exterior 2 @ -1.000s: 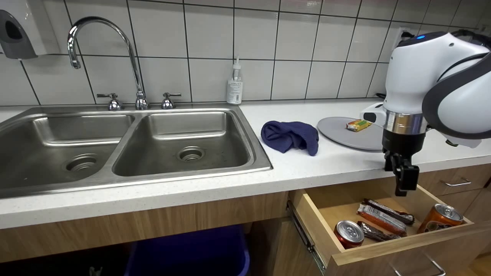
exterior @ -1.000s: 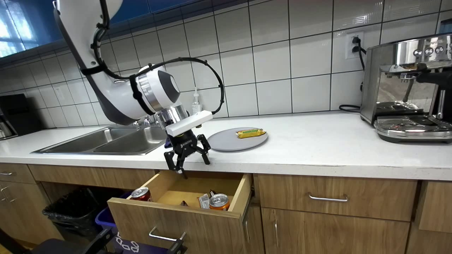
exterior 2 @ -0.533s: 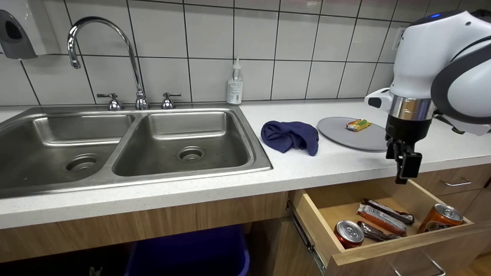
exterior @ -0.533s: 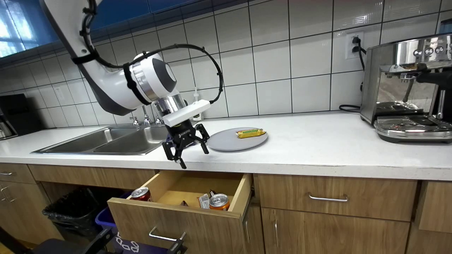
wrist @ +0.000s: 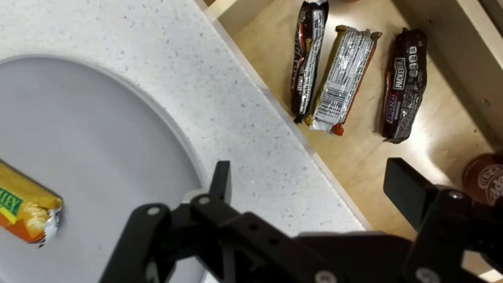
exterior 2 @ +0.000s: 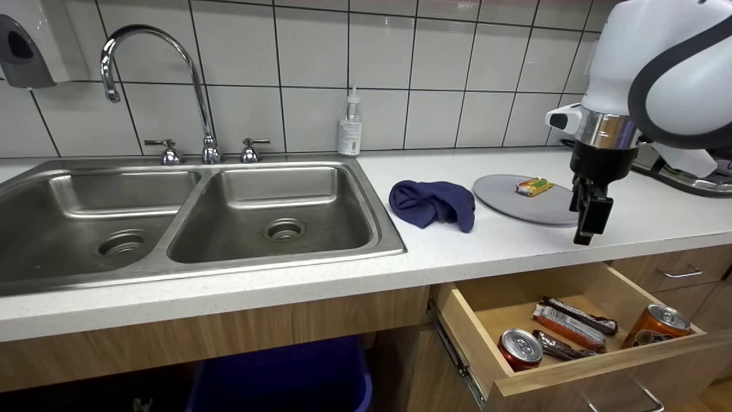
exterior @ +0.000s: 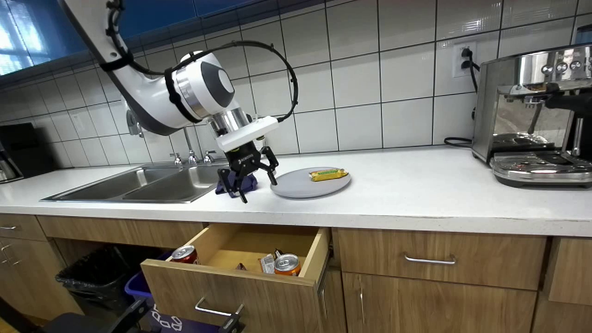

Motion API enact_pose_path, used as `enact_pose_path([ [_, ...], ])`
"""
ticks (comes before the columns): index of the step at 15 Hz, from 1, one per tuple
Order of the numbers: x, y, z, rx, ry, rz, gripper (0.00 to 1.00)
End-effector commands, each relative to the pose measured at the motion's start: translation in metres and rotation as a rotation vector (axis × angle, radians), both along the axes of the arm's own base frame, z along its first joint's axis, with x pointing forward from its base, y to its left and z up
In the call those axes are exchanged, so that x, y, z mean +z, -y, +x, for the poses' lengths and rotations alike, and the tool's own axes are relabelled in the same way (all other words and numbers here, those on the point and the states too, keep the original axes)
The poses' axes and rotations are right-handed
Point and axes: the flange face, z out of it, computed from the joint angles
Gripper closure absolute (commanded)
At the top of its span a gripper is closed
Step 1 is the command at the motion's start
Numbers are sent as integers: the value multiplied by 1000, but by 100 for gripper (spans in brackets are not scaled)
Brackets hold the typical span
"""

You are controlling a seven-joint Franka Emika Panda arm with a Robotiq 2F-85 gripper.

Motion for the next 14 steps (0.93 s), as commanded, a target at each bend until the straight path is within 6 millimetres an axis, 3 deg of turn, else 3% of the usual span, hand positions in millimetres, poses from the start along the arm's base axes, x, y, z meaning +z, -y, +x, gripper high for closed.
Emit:
enact_pose_path([
  [1,16,6,30,-77,26,0,0],
  [7,29,14,84,-285,107,18,0],
  [14,25,31,144,-628,161,44,0],
])
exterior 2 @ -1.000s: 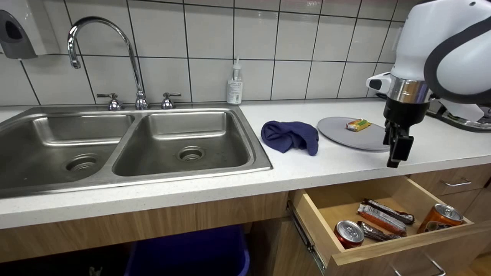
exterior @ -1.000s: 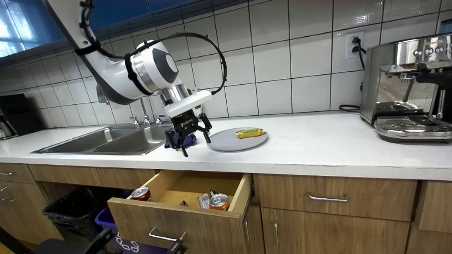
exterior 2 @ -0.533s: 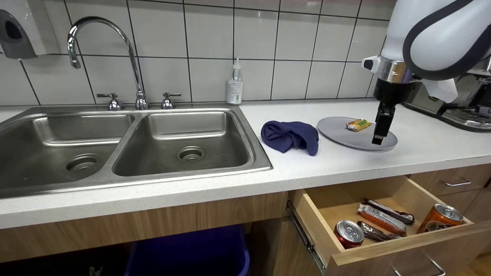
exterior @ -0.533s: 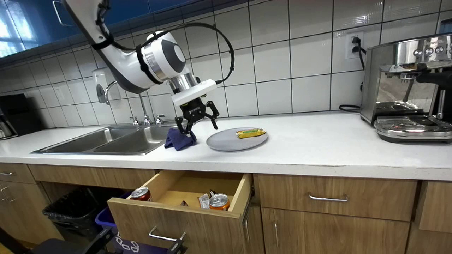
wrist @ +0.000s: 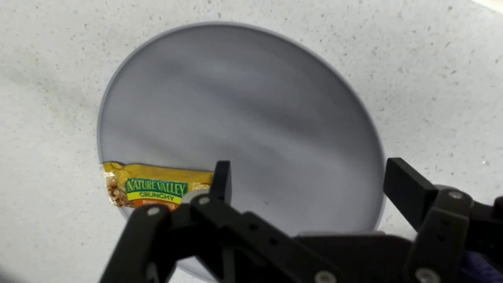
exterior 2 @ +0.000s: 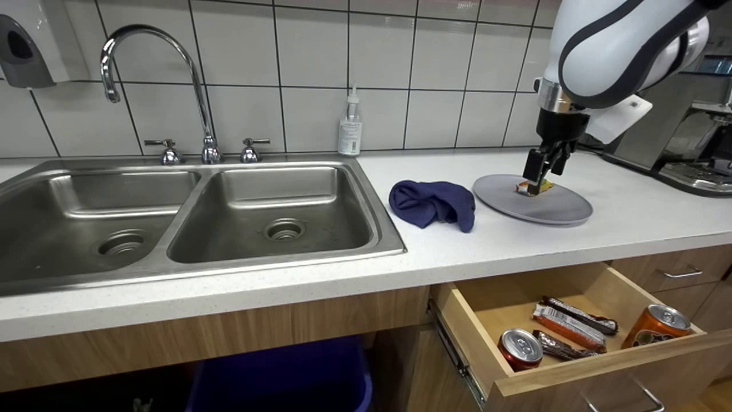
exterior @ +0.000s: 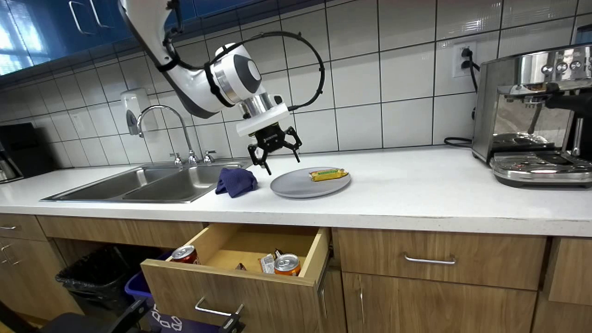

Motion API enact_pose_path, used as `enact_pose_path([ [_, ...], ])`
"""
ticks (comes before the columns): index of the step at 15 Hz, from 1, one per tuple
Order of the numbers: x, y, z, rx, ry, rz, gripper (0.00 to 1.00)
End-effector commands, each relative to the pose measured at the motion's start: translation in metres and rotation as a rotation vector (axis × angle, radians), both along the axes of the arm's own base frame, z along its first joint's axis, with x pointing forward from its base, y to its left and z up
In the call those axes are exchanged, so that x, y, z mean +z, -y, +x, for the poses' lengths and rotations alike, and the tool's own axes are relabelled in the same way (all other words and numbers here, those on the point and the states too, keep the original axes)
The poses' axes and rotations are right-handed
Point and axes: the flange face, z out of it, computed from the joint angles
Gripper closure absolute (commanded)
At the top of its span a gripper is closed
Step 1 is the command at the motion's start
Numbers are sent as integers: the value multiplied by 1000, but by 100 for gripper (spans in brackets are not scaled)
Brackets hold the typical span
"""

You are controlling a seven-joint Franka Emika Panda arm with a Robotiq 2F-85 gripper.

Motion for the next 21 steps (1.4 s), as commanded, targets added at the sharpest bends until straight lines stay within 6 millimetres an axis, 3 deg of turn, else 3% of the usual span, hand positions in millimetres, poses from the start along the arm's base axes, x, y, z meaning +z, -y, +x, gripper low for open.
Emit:
enact_pose_path([
  [1,-3,11,38,-193,9,24,0],
  [10,-14,42,88,-630,55,126,0],
  [21,-36,83,117,-988,52,220,0],
])
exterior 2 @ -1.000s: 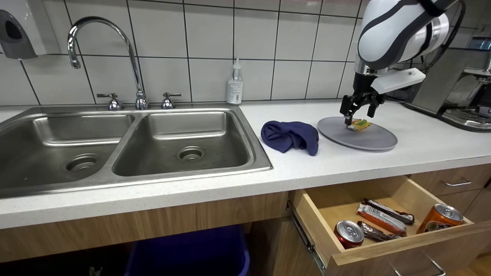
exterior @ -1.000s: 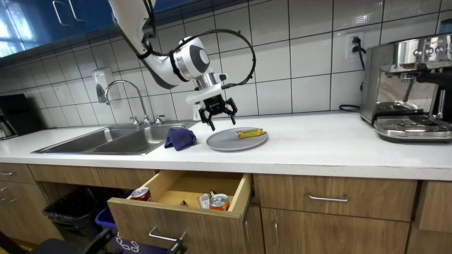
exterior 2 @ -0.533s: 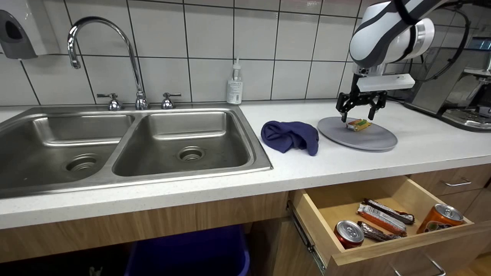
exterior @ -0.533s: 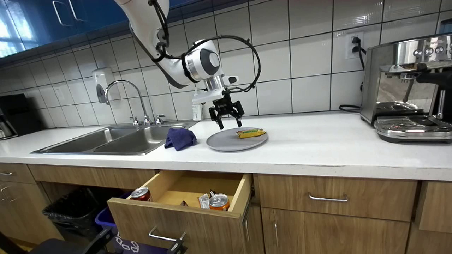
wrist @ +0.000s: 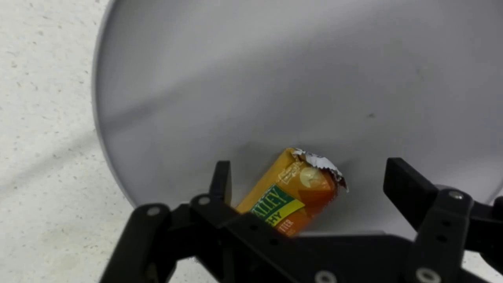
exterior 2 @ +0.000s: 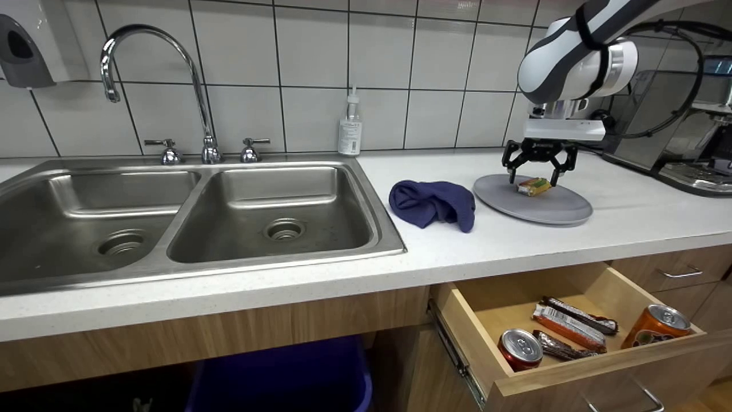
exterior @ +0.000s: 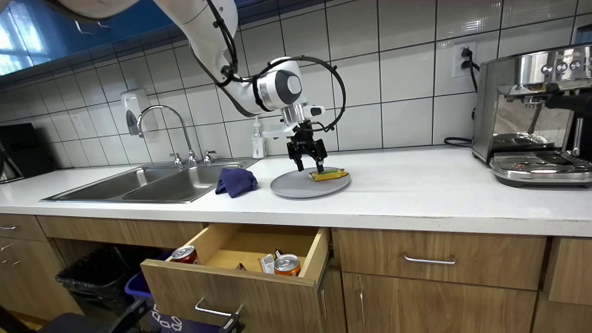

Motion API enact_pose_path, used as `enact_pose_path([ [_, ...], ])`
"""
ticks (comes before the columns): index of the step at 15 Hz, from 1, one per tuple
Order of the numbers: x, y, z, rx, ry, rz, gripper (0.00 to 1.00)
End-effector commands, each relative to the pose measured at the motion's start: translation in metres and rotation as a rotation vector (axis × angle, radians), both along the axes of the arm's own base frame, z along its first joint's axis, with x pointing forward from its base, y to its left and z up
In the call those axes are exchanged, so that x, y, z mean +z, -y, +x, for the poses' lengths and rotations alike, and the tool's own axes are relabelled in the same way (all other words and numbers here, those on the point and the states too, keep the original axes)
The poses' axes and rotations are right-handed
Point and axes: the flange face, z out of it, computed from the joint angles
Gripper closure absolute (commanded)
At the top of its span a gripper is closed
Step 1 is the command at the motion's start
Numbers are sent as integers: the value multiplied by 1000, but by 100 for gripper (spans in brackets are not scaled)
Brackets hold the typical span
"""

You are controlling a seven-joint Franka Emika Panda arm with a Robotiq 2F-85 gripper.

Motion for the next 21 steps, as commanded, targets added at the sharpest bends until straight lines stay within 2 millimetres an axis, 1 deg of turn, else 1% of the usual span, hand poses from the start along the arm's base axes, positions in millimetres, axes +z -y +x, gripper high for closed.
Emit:
enact_pose_path([
  [1,0,12,16,-98,-7,34,0],
  [6,-7,25,26,-163,-12,59,0],
  [11,-11,34,35,-187,-17,66,0],
  [21,-17,42,47,-203,-40,73,0],
])
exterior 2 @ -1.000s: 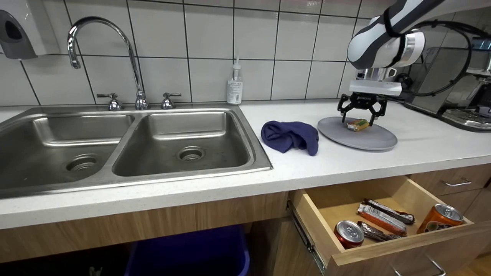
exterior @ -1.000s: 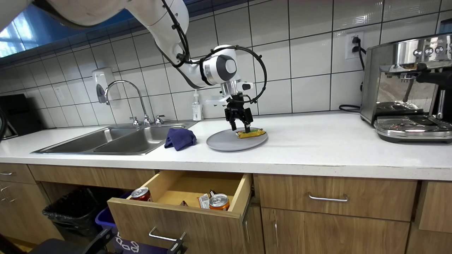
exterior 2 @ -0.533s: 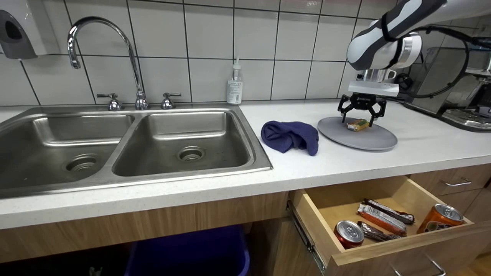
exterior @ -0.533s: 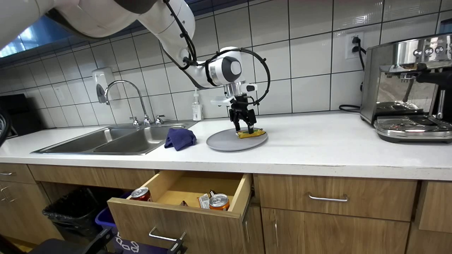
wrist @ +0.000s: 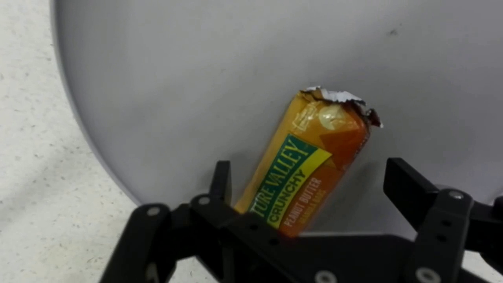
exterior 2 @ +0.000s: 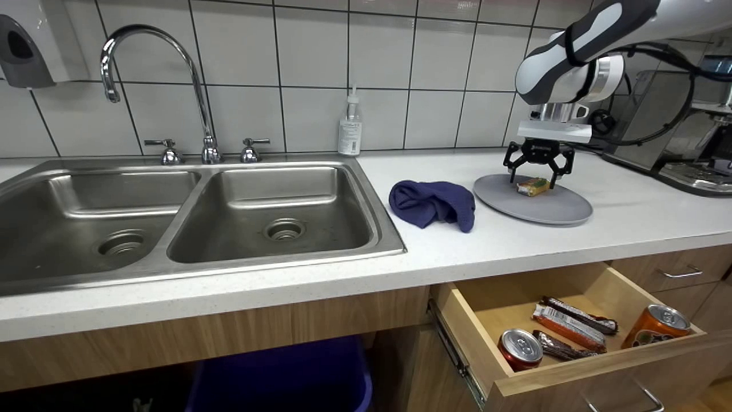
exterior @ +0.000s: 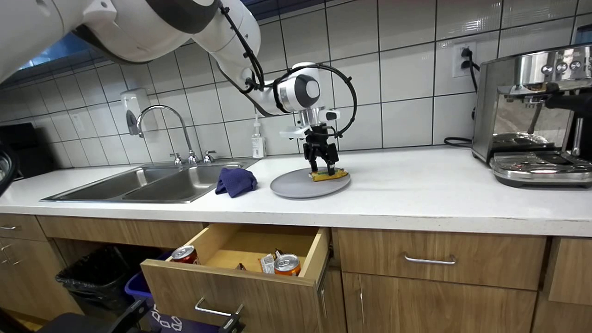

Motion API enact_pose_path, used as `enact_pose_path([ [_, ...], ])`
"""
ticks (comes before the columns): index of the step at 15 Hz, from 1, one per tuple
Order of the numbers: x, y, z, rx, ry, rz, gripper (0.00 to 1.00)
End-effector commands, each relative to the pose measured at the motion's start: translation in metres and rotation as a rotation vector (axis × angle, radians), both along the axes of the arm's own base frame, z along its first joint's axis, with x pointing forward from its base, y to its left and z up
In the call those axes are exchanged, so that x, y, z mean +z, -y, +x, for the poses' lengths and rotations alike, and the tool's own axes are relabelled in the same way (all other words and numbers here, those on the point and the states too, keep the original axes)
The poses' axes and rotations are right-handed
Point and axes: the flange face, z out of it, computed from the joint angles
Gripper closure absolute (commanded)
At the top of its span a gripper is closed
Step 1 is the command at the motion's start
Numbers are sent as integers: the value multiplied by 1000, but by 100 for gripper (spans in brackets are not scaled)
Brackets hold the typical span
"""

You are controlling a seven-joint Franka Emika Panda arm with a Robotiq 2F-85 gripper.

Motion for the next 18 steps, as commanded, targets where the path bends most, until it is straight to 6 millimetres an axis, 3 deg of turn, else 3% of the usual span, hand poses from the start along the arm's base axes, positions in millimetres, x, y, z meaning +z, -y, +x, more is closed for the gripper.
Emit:
enact_pose_path([
  [1,0,4,9,-32,-15,26,0],
  [4,-3,5,11,-34,-22,28,0],
  [5,-3,5,12,-38,-23,29,21],
  [13,2,5,15,-31,-6,37,81],
  [18,13,-5,12,9,17,29,82],
])
